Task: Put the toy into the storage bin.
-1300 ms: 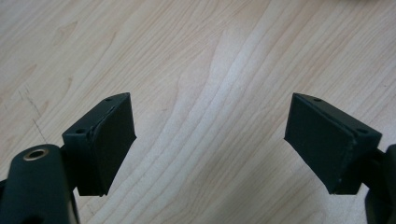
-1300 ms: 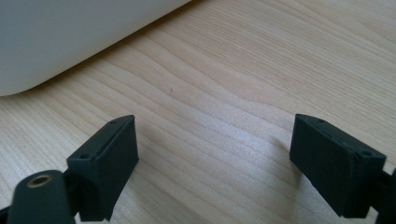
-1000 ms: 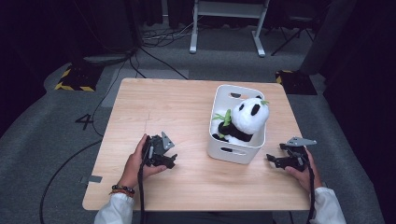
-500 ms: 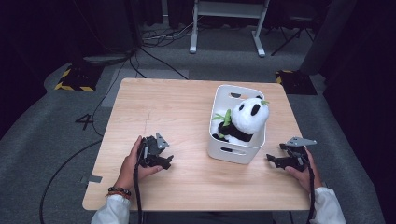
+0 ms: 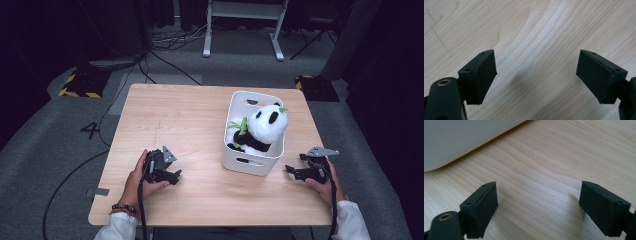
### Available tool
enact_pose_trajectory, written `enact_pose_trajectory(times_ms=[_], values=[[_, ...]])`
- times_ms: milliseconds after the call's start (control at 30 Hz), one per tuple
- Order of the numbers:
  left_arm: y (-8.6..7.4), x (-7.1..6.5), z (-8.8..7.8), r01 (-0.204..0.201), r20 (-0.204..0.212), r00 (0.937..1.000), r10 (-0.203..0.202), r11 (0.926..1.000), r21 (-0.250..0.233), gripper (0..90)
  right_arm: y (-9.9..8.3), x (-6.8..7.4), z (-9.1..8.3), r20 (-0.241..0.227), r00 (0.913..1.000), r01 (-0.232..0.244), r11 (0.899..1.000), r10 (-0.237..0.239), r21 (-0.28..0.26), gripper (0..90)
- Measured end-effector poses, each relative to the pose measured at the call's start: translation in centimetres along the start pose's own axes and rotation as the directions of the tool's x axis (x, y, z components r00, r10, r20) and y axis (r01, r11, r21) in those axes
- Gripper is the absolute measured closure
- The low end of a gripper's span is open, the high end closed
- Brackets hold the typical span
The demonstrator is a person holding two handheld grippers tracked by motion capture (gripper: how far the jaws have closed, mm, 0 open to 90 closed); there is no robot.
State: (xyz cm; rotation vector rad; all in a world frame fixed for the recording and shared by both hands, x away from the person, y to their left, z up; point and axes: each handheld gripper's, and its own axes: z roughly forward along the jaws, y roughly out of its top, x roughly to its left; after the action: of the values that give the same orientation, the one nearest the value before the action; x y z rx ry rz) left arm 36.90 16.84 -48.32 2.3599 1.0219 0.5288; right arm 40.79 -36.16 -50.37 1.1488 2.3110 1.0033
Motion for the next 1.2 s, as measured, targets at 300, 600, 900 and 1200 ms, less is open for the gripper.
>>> enact_pose_trajectory(times_ms=[300, 600, 900, 1200], values=[[-1.3, 0.0, -0.1, 0.016, -0.023, 0.9996, -0.016, 0.9997, -0.017, 16.2, 0.0, 0.0, 0.0, 0.000, 1.0000, 0.000, 1.000, 0.000, 0.000, 15.2], [-3.2, 0.4, -0.3, 0.132, 0.047, 0.9906, -0.129, 0.9882, -0.078, 15.8, 0.0, 0.0, 0.0, 0.000, 1.0000, -0.001, 1.000, 0.001, 0.000, 15.3], [-4.2, 0.6, -0.4, 0.205, 0.064, 0.9779, -0.199, 0.9735, -0.102, 14.9, 0.0, 0.0, 0.0, 0.000, 1.0000, 0.001, 1.000, -0.001, 0.000, 15.3], [-4.3, 0.5, -0.5, 0.211, 0.056, 0.9769, -0.206, 0.9724, -0.100, 14.9, 0.0, 0.0, 0.0, -0.001, 1.0000, 0.002, 1.000, -0.002, 0.000, 15.3]])
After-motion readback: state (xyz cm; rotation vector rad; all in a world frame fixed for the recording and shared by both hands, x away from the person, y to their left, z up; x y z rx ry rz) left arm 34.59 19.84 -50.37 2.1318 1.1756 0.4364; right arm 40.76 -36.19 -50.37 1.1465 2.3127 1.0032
